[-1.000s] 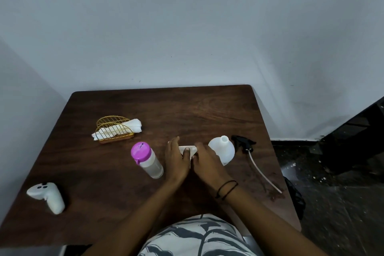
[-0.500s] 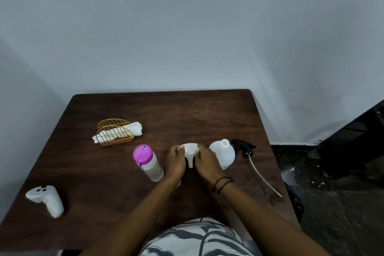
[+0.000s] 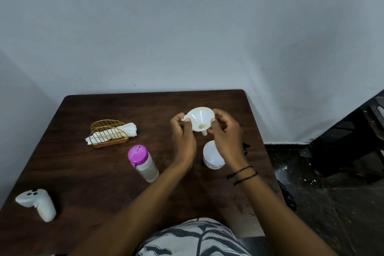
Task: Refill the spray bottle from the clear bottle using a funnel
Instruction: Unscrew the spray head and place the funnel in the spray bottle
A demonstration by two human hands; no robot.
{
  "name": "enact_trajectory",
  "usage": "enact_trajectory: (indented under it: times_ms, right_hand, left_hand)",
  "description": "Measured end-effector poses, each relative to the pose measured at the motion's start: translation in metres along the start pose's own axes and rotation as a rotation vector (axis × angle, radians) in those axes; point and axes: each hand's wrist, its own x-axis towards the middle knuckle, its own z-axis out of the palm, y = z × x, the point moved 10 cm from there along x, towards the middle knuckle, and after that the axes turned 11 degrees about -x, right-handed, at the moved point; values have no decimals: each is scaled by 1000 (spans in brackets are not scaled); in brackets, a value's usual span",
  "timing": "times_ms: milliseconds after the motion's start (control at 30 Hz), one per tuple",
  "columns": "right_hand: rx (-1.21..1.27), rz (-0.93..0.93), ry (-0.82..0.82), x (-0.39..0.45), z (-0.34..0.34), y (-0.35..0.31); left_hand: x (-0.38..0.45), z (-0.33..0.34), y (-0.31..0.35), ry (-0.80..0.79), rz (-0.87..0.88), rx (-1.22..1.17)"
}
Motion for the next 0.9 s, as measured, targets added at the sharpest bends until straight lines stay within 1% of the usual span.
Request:
enact_trajectory:
  times_ms: [200,300,400,767,900]
  right_hand:
    - [225,103,51,5,-43,23]
    - [262,152,87,3,-53,38]
    - [274,161,99,-2,-58,47]
    - [253,212,109,-7,-50,77]
    - [238,206,84,-10,-42,82]
  left_hand:
    - [-13,36,11,-121,38,67]
    - [-19,47,5,-184,-4,80]
    - [-23,54,-1,-232,-19,77]
    - [-20,53,-16,-247,3,205]
    - [-21,48,-24,-237,-10,257]
